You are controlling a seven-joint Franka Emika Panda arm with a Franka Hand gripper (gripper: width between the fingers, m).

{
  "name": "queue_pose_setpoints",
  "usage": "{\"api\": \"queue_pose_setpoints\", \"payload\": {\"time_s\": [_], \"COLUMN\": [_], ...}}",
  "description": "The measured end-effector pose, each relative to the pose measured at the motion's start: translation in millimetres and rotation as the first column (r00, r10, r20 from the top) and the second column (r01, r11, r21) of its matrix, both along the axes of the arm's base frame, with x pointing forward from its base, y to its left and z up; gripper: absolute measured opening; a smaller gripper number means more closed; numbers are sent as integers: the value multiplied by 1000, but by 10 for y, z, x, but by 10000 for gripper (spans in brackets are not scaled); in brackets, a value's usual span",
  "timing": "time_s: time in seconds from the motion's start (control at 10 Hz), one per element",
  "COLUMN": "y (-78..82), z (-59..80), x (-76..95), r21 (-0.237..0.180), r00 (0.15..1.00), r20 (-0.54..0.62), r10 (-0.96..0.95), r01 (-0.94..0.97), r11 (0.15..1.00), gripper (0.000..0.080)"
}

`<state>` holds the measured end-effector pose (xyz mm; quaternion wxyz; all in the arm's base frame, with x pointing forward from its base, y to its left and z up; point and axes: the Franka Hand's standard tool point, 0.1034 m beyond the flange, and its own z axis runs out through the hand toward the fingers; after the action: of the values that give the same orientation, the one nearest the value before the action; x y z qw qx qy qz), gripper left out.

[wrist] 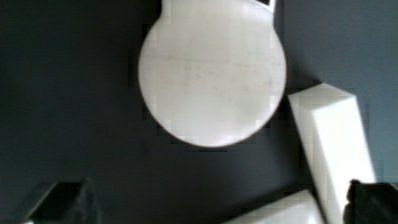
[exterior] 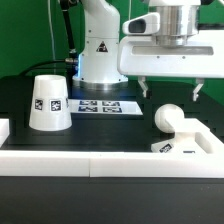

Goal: Assemble lamp

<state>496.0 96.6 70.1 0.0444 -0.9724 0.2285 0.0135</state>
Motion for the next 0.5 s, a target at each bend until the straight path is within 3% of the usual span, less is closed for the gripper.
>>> {"api": "queue_pose_setpoints", "payload": {"time_s": [0.2, 0.5], "y": [12, -13], "z": [-5, -22], "x": [-8, -30], "r21": [2, 13], "r00": [998, 999], "r20": [-10, -38], "r10": [-59, 23], "r01": [59, -22], "r11": [998, 1000], "gripper": [699, 699]}}
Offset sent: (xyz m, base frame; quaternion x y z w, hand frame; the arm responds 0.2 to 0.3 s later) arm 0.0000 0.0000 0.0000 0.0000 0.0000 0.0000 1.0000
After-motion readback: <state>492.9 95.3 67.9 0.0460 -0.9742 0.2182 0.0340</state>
